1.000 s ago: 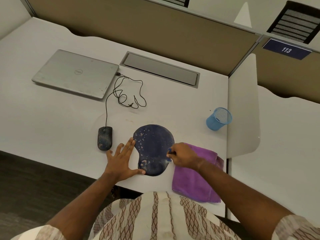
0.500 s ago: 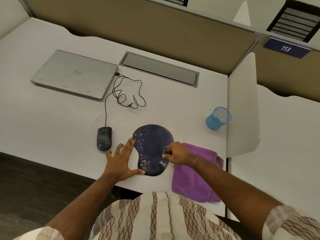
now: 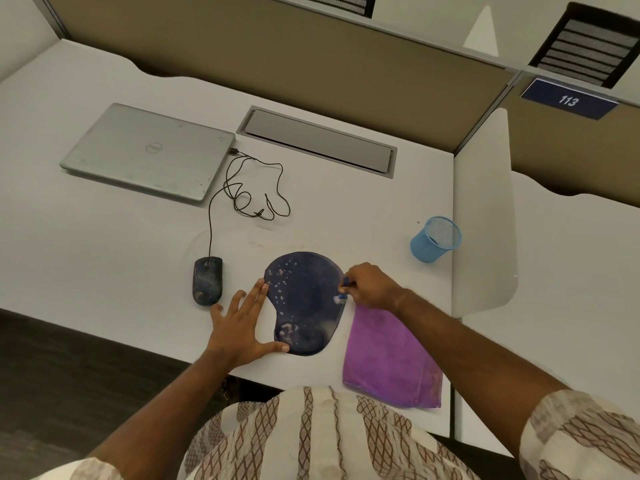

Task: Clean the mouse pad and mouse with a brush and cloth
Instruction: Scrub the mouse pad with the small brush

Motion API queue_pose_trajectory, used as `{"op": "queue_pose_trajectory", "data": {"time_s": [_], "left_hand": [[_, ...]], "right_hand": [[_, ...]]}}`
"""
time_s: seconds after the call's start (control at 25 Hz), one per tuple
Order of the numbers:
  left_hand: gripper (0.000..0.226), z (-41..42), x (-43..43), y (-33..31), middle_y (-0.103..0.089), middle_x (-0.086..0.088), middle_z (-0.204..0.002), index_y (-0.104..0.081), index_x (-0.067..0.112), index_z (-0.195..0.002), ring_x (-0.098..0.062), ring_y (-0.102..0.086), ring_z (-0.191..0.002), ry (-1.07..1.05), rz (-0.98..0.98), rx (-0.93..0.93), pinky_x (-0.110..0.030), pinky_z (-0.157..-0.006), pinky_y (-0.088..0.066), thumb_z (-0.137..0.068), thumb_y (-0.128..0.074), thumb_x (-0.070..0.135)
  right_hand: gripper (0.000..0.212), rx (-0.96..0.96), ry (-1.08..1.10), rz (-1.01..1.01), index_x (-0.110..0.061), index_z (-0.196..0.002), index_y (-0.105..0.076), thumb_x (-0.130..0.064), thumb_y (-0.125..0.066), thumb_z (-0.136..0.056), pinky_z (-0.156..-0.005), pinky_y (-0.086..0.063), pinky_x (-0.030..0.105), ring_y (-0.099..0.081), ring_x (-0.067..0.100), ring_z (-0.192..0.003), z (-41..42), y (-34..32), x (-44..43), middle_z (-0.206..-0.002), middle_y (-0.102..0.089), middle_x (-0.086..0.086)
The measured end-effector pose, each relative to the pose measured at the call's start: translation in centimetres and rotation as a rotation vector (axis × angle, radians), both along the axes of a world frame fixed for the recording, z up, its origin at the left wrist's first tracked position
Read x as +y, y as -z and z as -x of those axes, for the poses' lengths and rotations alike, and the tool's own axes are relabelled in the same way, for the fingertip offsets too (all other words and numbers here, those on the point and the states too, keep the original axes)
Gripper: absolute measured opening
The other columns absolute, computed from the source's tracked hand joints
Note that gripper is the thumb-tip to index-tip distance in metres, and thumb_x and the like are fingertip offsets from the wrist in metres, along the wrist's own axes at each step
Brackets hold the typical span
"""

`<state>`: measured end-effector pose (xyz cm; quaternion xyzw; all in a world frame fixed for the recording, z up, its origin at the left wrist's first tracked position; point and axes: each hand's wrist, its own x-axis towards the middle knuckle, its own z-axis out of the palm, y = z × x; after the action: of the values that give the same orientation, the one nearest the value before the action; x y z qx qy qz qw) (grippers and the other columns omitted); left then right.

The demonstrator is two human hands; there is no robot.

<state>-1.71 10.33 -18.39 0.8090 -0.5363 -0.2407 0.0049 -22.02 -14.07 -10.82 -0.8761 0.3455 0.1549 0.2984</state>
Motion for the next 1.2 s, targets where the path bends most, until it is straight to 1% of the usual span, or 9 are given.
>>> {"op": "queue_pose_trajectory", "data": {"time_s": [0.08, 0.16, 0.24, 0.36, 0.52, 0.76, 0.84, 1.04, 1.2], "left_hand": [[0.132, 0.0, 0.0, 0.0, 0.028, 0.016, -0.161, 0.029, 0.038, -0.150, -0.027, 0.000, -0.154, 0.002, -0.005, -0.003, -0.069, -0.114, -0.012, -0.052, -0.025, 0.108], [0.132, 0.0, -0.1, -0.1, 0.028, 0.015, -0.161, 0.030, 0.038, -0.149, -0.027, 0.001, -0.154, 0.001, -0.012, -0.006, -0.068, -0.114, -0.011, -0.052, -0.025, 0.108], [0.132, 0.0, -0.1, -0.2, 0.028, 0.015, -0.161, 0.030, 0.038, -0.149, -0.027, 0.001, -0.154, 0.003, -0.010, -0.004, -0.068, -0.115, -0.011, -0.052, -0.024, 0.108], [0.131, 0.0, 0.0, -0.1, 0.028, 0.015, -0.161, 0.031, 0.038, -0.149, -0.026, 0.001, -0.154, 0.001, -0.010, -0.005, -0.068, -0.115, -0.012, -0.052, -0.024, 0.108], [0.131, 0.0, -0.1, 0.1, 0.028, 0.015, -0.160, 0.029, 0.038, -0.150, -0.027, 0.000, -0.154, 0.000, -0.003, 0.001, -0.069, -0.115, -0.012, -0.053, -0.024, 0.108], [0.131, -0.1, -0.1, 0.0, 0.029, 0.015, -0.160, 0.028, 0.037, -0.150, -0.027, 0.001, -0.154, 0.006, -0.013, 0.006, -0.068, -0.115, -0.011, -0.053, -0.024, 0.108], [0.132, 0.0, -0.1, -0.2, 0.029, 0.014, -0.160, 0.028, 0.036, -0.151, -0.027, 0.001, -0.154, 0.008, -0.019, 0.001, -0.068, -0.115, -0.012, -0.053, -0.025, 0.108], [0.134, 0.1, 0.0, -0.6, 0.027, 0.015, -0.161, 0.026, 0.035, -0.152, -0.026, -0.001, -0.154, 0.002, -0.011, -0.001, -0.066, -0.114, -0.013, -0.053, -0.029, 0.108], [0.134, 0.0, -0.1, -0.6, 0.028, 0.014, -0.161, 0.026, 0.034, -0.152, -0.026, -0.001, -0.154, 0.006, -0.009, 0.000, -0.066, -0.114, -0.012, -0.054, -0.028, 0.107]], "right_hand": [[0.017, -0.002, 0.014, 0.029, -0.013, -0.092, -0.074, -0.027, -0.068, -0.087, -0.067, -0.043, 0.025, -0.060, 0.012, -0.071, -0.6, -0.7, -1.0, -0.088, -0.072, 0.002], [0.015, -0.139, 0.082, 0.005, -0.017, -0.093, -0.077, -0.028, -0.069, -0.087, -0.065, -0.042, 0.017, -0.060, 0.006, -0.069, -1.8, -1.1, -0.8, -0.089, -0.073, -0.001], [0.013, -0.223, 0.091, -0.047, -0.019, -0.095, -0.079, -0.026, -0.070, -0.088, -0.069, -0.047, 0.016, -0.063, 0.005, -0.075, -2.9, -0.9, 0.3, -0.092, -0.075, -0.003], [0.017, -0.104, -0.005, -0.042, -0.015, -0.099, -0.078, -0.023, -0.066, -0.091, -0.079, -0.053, 0.029, -0.066, 0.015, -0.085, -2.5, 0.0, 0.4, -0.098, -0.074, 0.002], [0.017, 0.070, -0.048, 0.043, -0.013, -0.098, -0.073, -0.025, -0.065, -0.090, -0.081, -0.053, 0.034, -0.064, 0.019, -0.083, -1.2, -0.7, -2.4, -0.098, -0.073, 0.005], [0.017, -0.201, 0.089, -0.033, -0.015, -0.095, -0.079, -0.027, -0.068, -0.090, -0.070, -0.048, 0.024, -0.064, 0.010, -0.074, -4.1, -1.1, -0.7, -0.089, -0.076, 0.002], [0.017, -0.142, 0.046, -0.050, -0.013, -0.097, -0.078, -0.024, -0.067, -0.091, -0.073, -0.048, 0.025, -0.065, 0.013, -0.079, -4.3, -0.5, 0.2, -0.094, -0.075, 0.005], [0.020, 0.088, -0.020, 0.102, -0.009, -0.104, -0.071, -0.020, -0.067, -0.089, -0.084, -0.050, 0.033, -0.065, 0.026, -0.095, -2.2, -1.3, -3.5, -0.106, -0.071, 0.008], [0.019, -0.120, 0.084, 0.047, -0.010, -0.100, -0.076, -0.023, -0.066, -0.090, -0.079, -0.050, 0.029, -0.068, 0.021, -0.090, -4.0, -2.3, -3.4, -0.100, -0.075, 0.006]]}}
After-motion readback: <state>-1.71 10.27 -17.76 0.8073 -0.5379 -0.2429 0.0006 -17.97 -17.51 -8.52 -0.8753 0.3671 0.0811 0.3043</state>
